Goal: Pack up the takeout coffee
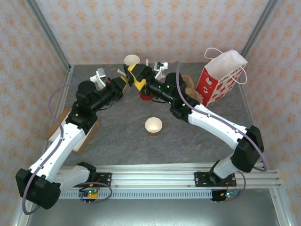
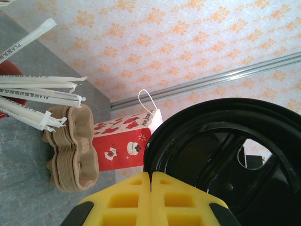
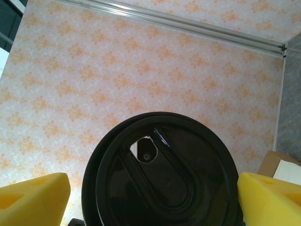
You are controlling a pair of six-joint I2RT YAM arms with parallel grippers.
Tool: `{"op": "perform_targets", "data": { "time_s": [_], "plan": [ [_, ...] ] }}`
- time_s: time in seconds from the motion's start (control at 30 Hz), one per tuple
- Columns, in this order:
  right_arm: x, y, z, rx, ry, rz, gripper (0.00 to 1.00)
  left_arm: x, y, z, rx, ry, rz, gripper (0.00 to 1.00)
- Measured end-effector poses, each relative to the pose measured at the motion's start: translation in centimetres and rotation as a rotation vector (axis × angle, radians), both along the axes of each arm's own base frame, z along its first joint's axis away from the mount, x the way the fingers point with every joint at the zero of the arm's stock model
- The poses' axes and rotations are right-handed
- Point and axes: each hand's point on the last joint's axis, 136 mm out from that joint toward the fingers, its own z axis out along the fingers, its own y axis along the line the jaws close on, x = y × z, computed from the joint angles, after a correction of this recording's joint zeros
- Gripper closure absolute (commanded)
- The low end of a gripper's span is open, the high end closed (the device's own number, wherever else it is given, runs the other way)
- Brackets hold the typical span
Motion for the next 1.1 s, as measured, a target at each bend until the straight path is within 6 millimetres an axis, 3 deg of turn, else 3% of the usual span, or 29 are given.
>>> {"op": "perform_targets", "data": {
  "time_s": [0.17, 0.37, 0.6, 0.83, 0.97, 1.1],
  "plan": [
    [0.1, 0.2, -0.3, -0.003, 0.009, 0.004, 0.22, -0.1, -0.3, 0.0, 0.002, -0.003, -0.007, 0.98],
    [0.1, 0.3, -0.5, -0.006, 0.012, 0.007, 0.23, -0.2, -0.4, 0.1, 0.008, -0.008, -0.011, 0.98],
    [0.2, 0.3, -0.7, -0.016, 0.011, 0.004, 0.36, -0.2, -0.3, -0.1, 0.025, -0.014, -0.009, 0.96],
    [0.0, -0.4, -1.3, -0.069, -0.009, -0.025, 0.38, -0.3, -0.4, -0.9, 0.061, 0.0, -0.014, 0.55],
    [-0.4, -3.3, -2.1, -0.18, -0.058, -0.103, 0.4, -0.4, -0.1, -2.7, 0.134, 0.043, -0.008, 0.47],
    [-2.0, -7.2, -4.6, -0.446, -0.19, -0.198, 0.4, -0.9, 1.5, -6.1, 0.305, 0.128, 0.037, 0.45]
  ]
}}
